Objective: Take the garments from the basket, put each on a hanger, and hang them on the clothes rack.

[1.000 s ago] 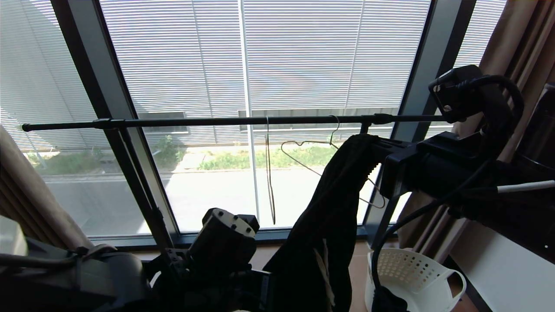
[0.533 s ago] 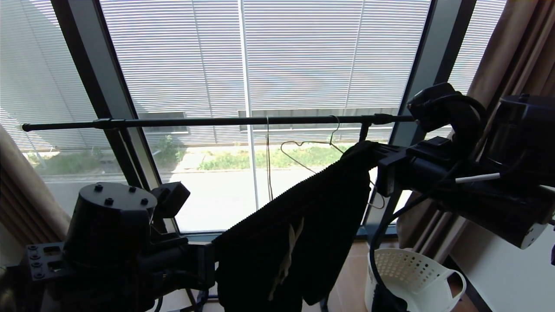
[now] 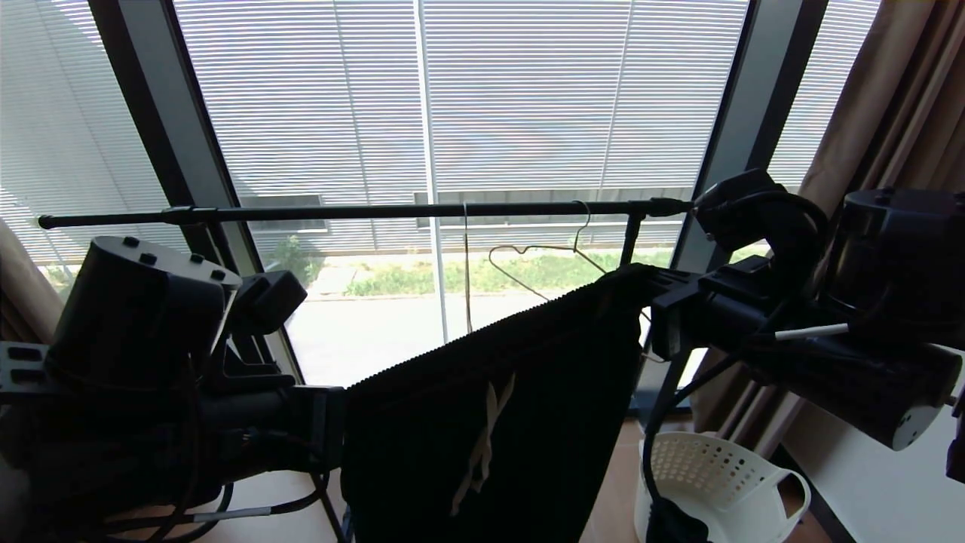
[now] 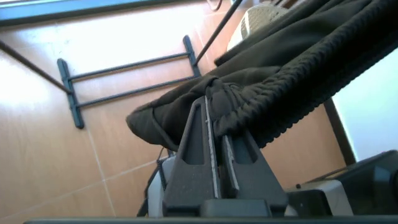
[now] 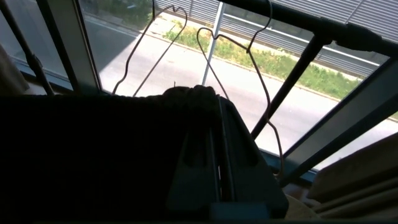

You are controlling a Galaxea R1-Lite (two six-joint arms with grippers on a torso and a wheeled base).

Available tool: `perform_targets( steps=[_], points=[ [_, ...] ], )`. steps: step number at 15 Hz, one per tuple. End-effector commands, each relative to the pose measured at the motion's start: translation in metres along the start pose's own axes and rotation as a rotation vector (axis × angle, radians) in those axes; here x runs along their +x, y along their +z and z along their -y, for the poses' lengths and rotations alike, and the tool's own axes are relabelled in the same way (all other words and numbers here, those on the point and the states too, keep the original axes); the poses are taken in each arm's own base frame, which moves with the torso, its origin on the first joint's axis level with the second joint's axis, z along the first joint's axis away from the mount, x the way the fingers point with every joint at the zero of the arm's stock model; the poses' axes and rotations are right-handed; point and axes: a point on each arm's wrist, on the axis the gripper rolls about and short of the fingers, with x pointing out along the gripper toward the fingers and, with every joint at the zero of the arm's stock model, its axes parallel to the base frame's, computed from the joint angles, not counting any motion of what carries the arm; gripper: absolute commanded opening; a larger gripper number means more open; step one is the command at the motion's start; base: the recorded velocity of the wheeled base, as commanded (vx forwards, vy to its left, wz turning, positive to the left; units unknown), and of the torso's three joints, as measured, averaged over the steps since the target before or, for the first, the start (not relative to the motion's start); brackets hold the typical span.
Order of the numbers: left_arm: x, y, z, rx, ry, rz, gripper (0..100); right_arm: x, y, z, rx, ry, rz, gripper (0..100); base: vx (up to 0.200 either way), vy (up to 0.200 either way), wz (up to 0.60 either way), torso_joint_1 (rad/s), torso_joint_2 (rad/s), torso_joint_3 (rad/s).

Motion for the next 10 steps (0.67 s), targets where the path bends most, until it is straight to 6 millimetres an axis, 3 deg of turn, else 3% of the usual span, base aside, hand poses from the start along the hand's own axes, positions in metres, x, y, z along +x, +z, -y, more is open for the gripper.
perform_targets(
  steps=[1, 5, 8, 10],
  points=[
    [-0.008, 0.008, 0.003, 0.006, -0.009, 0.017, 0, -0.005, 0.002, 0.0, 0.002, 0.0, 0.011, 0, 0.0, 0.0, 0.0, 0.0, 0.0, 0.0],
    [-0.007, 0.008, 0.003, 0.032, -0.01, 0.016, 0, -0.029, -0.003, -0.002, -0.01, 0.024, 0.02, 0, 0.0, 0.0, 0.0, 0.0, 0.0, 0.0],
    [-0.002, 0.02, 0.011, 0.034, -0.022, 0.033, 0, -0.078, 0.001, 0.01, -0.044, 0.053, 0.088, 0, 0.0, 0.0, 0.0, 0.0, 0.0, 0.0],
    [0.011, 0.041, 0.026, 0.036, -0.05, 0.055, 0, -0.109, -0.018, 0.011, -0.099, 0.115, 0.025, 0, 0.0, 0.0, 0.0, 0.0, 0.0, 0.0]
  ],
)
